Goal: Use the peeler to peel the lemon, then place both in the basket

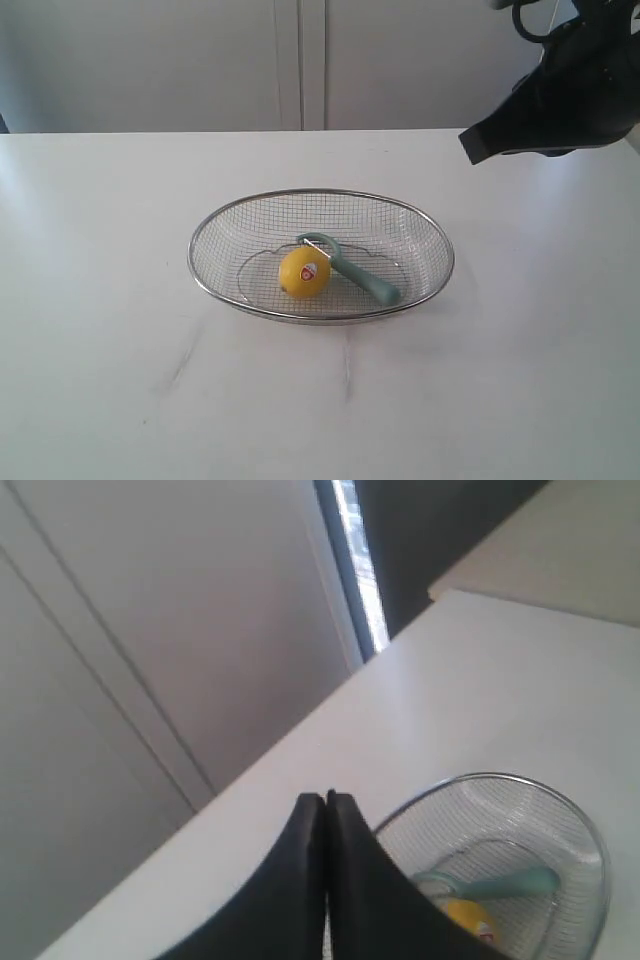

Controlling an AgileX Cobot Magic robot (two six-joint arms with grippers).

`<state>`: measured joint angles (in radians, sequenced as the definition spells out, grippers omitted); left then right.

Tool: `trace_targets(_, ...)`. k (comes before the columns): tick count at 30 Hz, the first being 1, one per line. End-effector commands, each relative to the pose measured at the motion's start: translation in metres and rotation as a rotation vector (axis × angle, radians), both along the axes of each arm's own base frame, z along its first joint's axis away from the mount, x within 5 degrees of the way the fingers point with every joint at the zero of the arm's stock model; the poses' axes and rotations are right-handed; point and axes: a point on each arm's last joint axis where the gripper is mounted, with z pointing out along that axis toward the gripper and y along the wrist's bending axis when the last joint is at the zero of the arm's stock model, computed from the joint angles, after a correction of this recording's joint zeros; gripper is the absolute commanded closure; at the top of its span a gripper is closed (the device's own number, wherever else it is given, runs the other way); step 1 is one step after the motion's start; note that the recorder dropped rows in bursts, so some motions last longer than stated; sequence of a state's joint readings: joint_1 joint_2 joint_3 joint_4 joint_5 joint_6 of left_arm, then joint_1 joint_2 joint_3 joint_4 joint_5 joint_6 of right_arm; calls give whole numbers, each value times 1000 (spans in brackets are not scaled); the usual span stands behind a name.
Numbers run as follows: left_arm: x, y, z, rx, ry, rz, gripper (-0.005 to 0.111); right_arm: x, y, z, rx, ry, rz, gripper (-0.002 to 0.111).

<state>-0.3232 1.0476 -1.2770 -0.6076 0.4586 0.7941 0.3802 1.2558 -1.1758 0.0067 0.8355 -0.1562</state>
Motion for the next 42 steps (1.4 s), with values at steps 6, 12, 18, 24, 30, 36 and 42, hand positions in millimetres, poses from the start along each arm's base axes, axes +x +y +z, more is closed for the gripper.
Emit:
trace_targets(6,-78,41,42,-81,-232,116,107,-1,-2,1,0,-12,-5,108)
trace_targets(12,-117,46,45,-167,-262,93,107,-1,-2,1,0,-12,-5,108)
trace_targets(18,-109,43,4,-226,-127,88,107,-1,-2,1,0,-12,-5,108)
trace_targets(24,-82,49,-68,-368,34,234,107,-1,-2,1,0,-12,-5,108)
trace_targets(30,-80,66,-131,-566,100,447,107,-1,-2,1,0,-12,-5,108)
trace_targets(36,-100,78,-179,-599,75,546,107,-1,-2,1,0,-12,-5,108)
trace_targets(42,-117,84,-221,-598,48,572,107,-1,-2,1,0,-12,-5,108)
